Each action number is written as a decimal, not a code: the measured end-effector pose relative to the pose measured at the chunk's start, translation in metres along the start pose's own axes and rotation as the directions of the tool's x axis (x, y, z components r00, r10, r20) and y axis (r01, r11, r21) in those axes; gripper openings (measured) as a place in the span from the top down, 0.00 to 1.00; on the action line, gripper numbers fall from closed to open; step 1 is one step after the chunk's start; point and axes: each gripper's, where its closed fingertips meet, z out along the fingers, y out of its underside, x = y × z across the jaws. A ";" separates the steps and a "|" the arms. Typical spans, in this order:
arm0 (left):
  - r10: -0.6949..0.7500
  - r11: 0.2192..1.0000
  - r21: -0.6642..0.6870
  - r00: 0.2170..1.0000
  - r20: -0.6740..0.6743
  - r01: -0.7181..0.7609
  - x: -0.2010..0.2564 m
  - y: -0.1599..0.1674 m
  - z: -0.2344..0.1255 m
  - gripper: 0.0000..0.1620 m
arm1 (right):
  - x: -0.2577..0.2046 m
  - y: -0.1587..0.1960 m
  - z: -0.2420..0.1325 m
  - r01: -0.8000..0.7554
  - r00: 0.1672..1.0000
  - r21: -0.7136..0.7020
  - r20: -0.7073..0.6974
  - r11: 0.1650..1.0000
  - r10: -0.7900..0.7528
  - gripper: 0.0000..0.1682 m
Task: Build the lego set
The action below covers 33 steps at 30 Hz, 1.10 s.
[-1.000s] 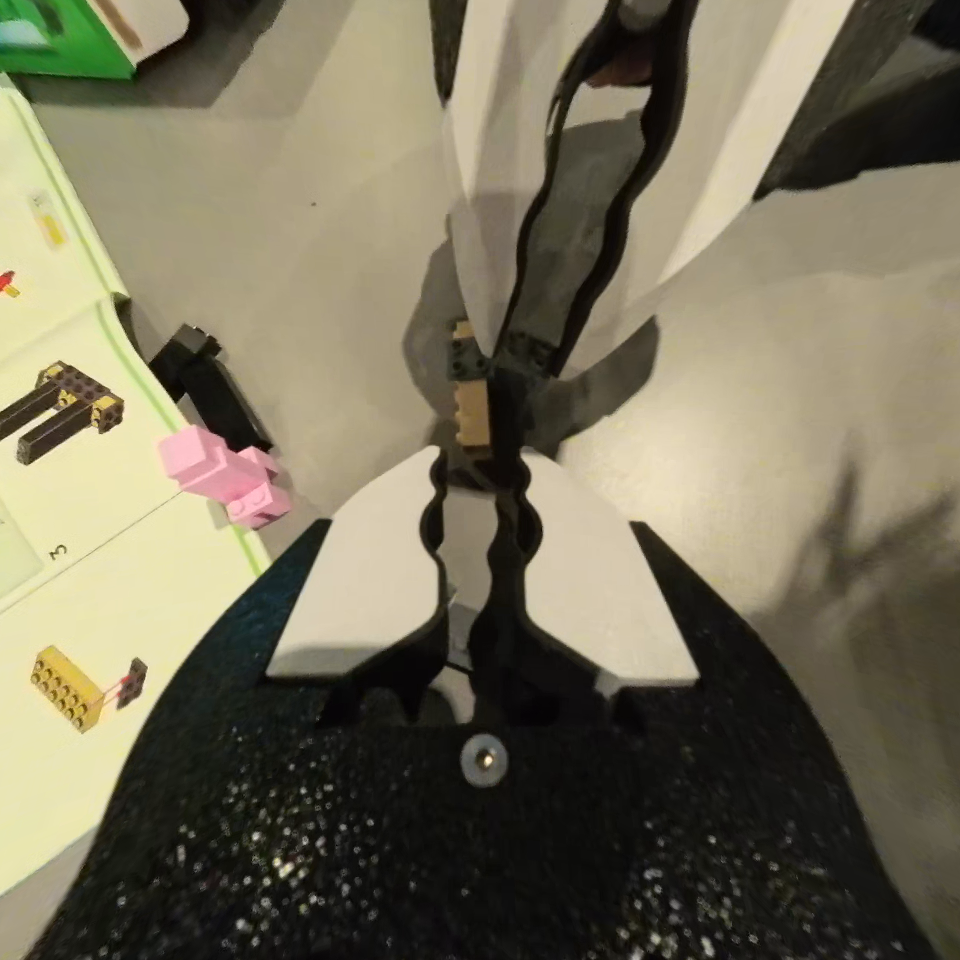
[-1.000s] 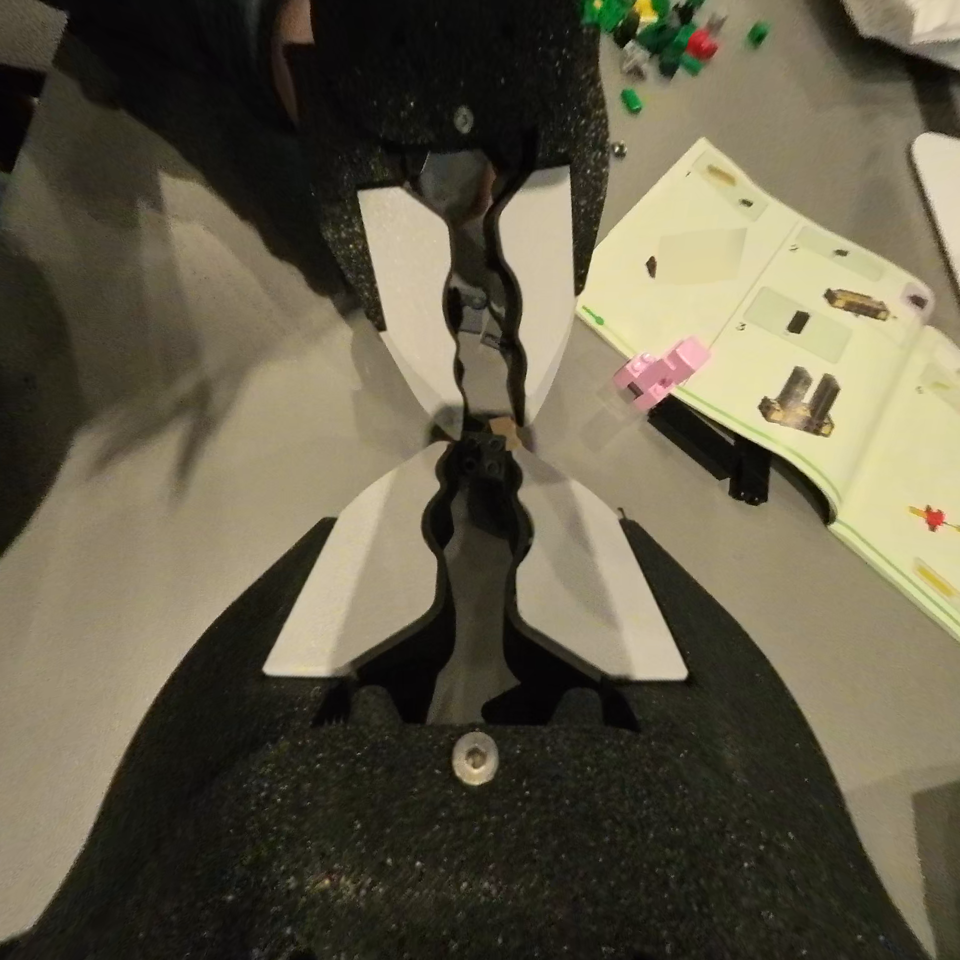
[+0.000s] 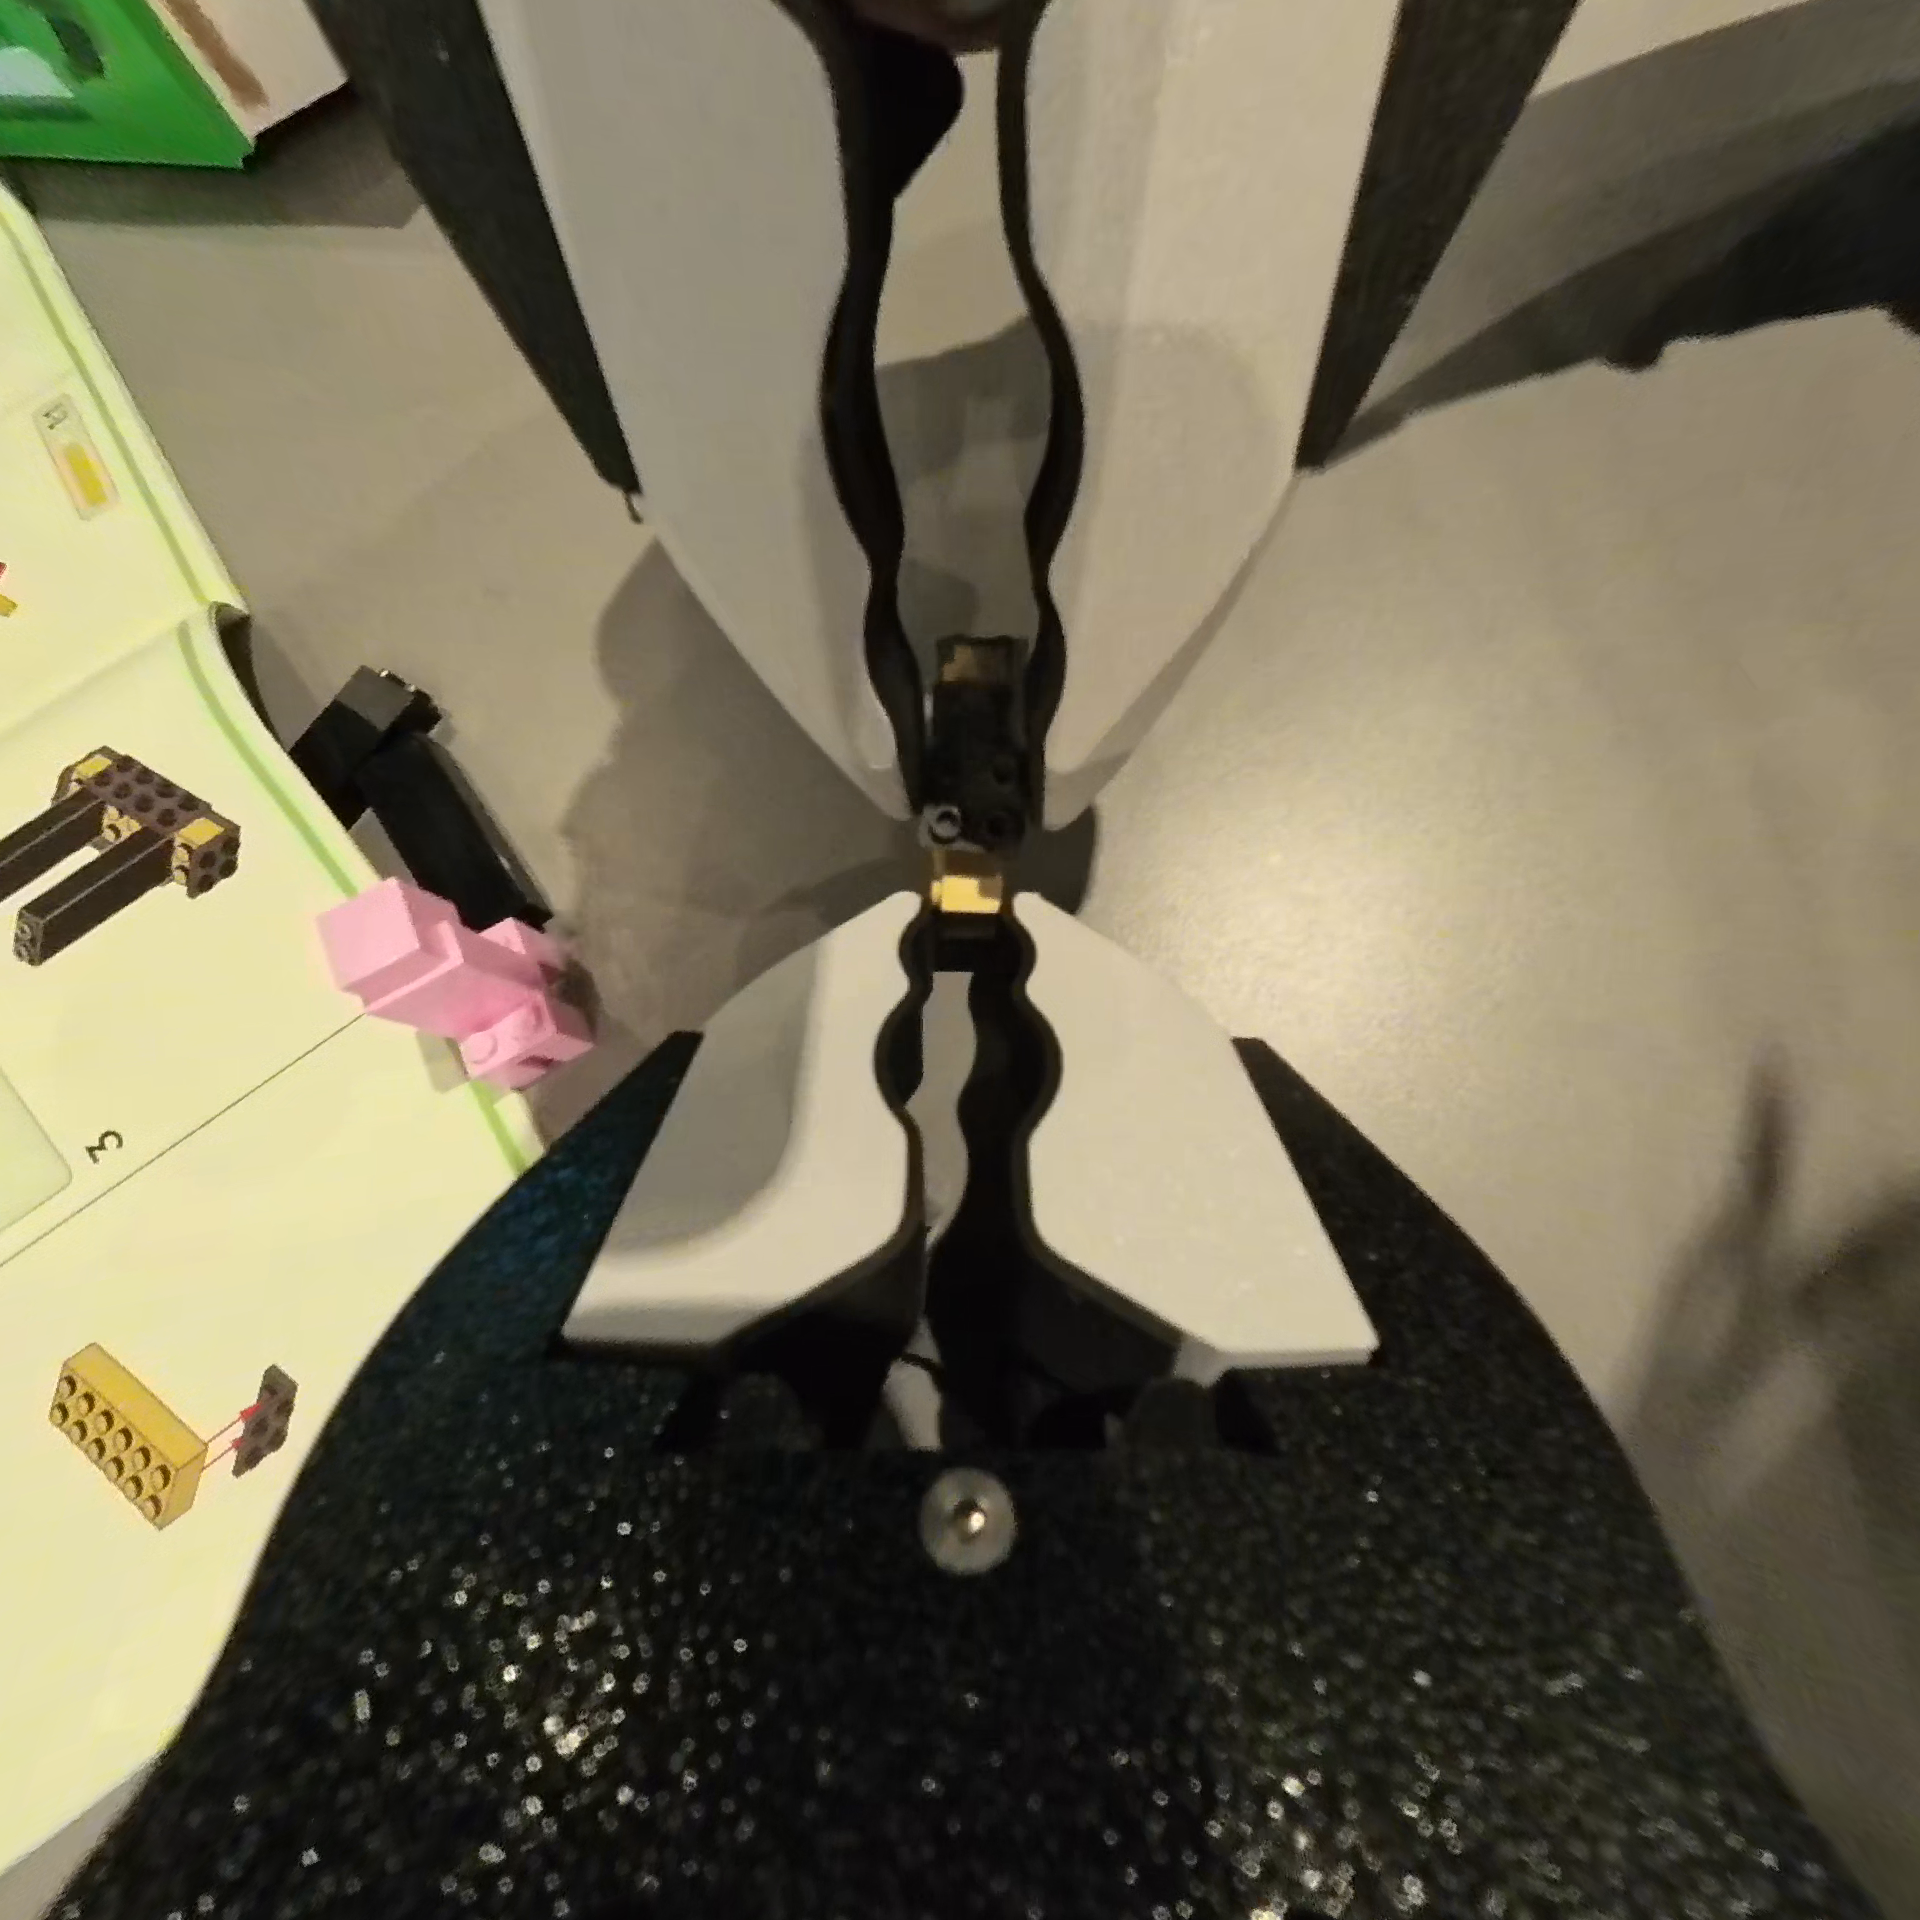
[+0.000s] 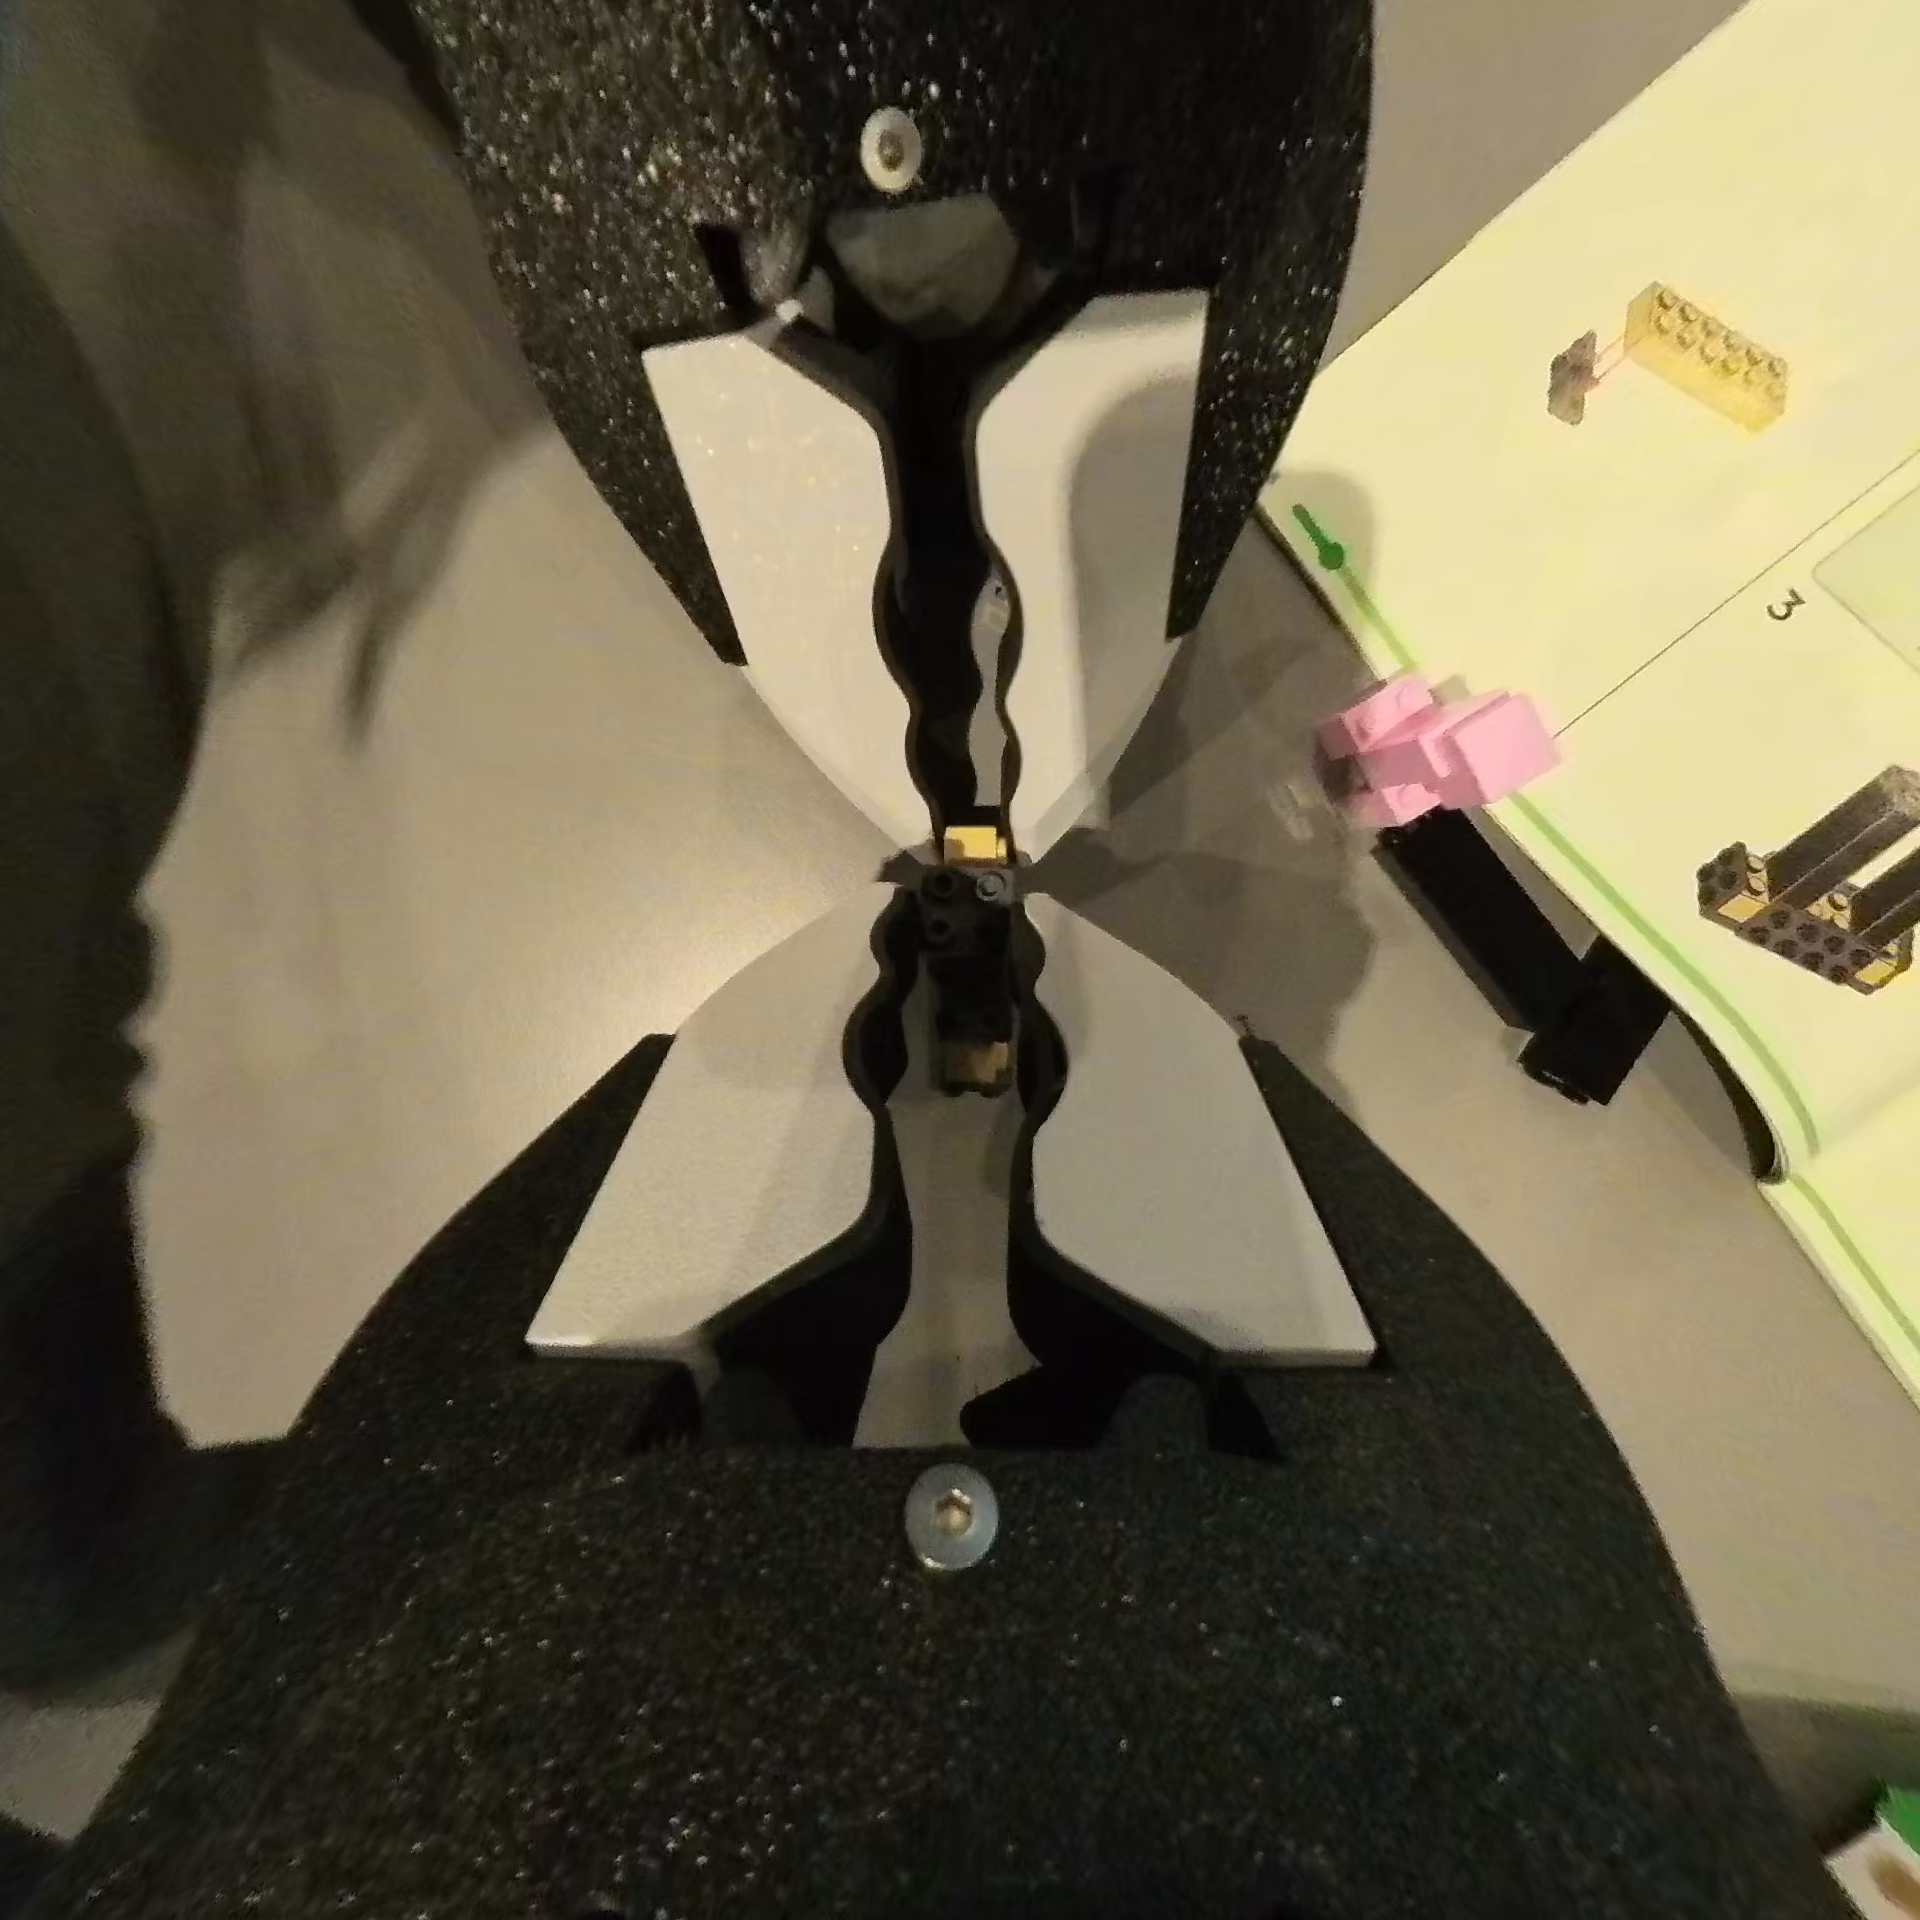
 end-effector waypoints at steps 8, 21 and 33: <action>-0.009 1.000 -0.001 1.000 -0.007 0.009 0.000 0.000 0.000 0.93 | -0.001 -0.002 0.002 -0.022 0.999 0.053 0.045 0.998 0.019 0.91; -0.018 1.000 -0.002 1.000 -0.009 0.018 -0.001 0.000 0.000 0.93 | -0.001 0.002 0.006 -0.016 1.000 0.013 0.027 1.000 0.015 0.90; -0.038 0.999 -0.005 0.999 -0.016 0.038 -0.001 0.000 0.000 0.93 | 0.000 0.002 0.006 -0.012 1.000 0.034 0.002 0.999 0.012 0.90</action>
